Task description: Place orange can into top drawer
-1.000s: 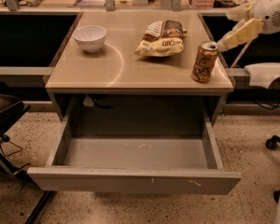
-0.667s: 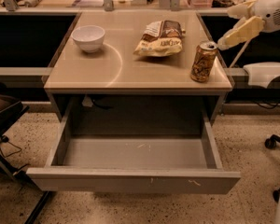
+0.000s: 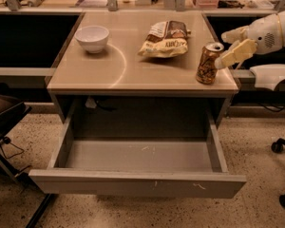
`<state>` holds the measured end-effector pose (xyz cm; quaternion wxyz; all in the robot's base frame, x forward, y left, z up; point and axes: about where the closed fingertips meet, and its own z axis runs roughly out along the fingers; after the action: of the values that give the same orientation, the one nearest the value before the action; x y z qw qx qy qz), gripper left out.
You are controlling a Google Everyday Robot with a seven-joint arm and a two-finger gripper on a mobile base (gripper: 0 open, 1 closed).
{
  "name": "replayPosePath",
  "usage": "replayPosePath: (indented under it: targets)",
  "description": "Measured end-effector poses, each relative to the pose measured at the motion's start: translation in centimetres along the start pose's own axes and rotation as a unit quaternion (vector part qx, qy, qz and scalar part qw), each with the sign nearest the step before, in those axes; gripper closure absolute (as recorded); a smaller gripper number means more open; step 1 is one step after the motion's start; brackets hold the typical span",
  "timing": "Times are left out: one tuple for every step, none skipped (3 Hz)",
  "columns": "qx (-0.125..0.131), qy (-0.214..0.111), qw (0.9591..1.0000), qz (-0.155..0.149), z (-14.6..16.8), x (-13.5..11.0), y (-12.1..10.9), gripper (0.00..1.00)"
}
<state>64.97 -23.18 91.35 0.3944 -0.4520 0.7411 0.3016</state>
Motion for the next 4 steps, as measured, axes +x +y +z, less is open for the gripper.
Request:
replayPosePath:
  targets:
    - [-0.022, -0.019, 0.9994, 0.019, 2.7, 1.0, -0.2, 0.0]
    - [-0.022, -0.019, 0.9994, 0.02, 2.7, 1.0, -0.2, 0.0]
    - [0.002, -0.007, 0.9999, 0.015, 3.0, 2.0, -0.7, 0.0]
    - [0.002, -0.007, 0.9998, 0.016, 3.1, 2.1, -0.8, 0.0]
